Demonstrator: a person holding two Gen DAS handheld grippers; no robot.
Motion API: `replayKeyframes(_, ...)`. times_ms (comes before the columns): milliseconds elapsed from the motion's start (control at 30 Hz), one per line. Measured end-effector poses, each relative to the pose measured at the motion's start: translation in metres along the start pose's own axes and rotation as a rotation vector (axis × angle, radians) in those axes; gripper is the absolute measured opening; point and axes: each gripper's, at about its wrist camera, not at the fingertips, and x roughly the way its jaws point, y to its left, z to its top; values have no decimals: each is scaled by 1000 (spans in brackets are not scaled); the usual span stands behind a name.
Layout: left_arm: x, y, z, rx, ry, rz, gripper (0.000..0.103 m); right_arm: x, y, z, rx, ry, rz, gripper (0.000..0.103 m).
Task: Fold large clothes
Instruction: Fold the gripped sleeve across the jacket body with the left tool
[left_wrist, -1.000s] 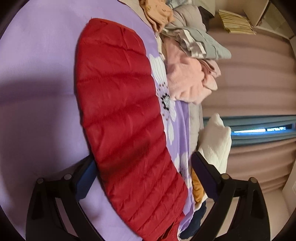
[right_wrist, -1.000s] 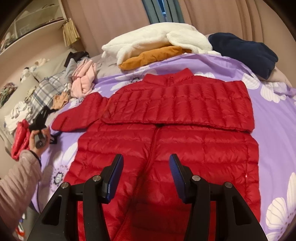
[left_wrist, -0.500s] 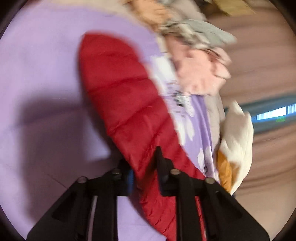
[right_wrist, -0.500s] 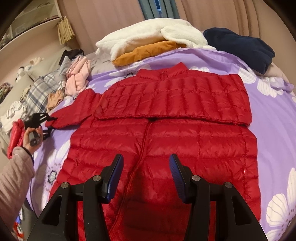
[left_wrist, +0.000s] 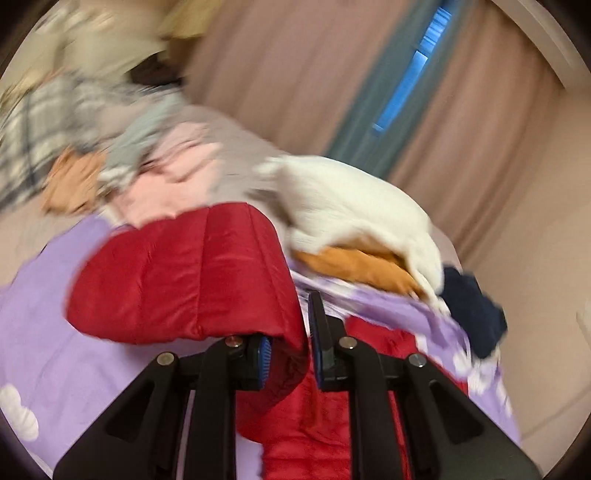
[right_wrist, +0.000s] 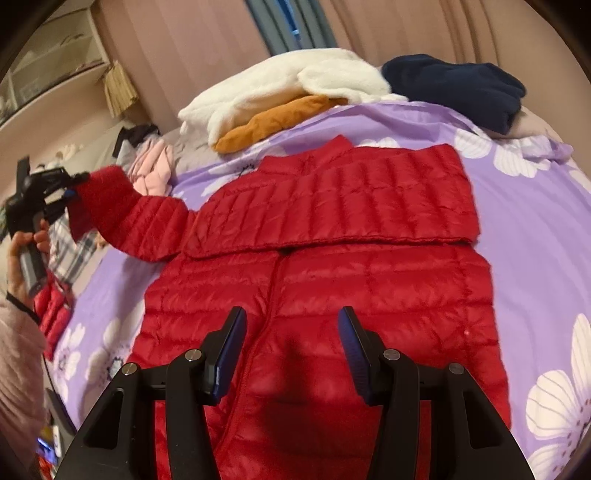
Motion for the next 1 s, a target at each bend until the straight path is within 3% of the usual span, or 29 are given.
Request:
replayKeyframes(233,39,-123,-53,319,115,-31,16,-10,-34,8,116,-34,21,51)
replayKeyframes(400,87,-191,-130,663,239,16,19,-6,-57,23,180,-60,43,52)
replayKeyframes(533,142,-201,-199,840,452,29,21,-1,-76,33,272,-85,33,55)
replayKeyframes(633,157,-193,-227,840,582,-27,19,-2,-87,40,310,-108,25,55)
replayKeyframes(667,157,-193,-231,833,589,-51,20,-2,-88,42,309,-111,25,55)
replayKeyframes(733,148,-185,-225,771,586,-104,32,-1,-87,46,296,-107,11,56)
replayKeyframes(800,131,-166,-211,661,583,-174,58,2,-75,54,219,-101,23,58)
replayKeyframes(900,99,-129,-194,534,521,-216,58,13,-43,69,58,-102,30,58)
replayKeyframes(1000,76,-85,-177,398,471,-181,58,32,1,82,-123,-102,30,59)
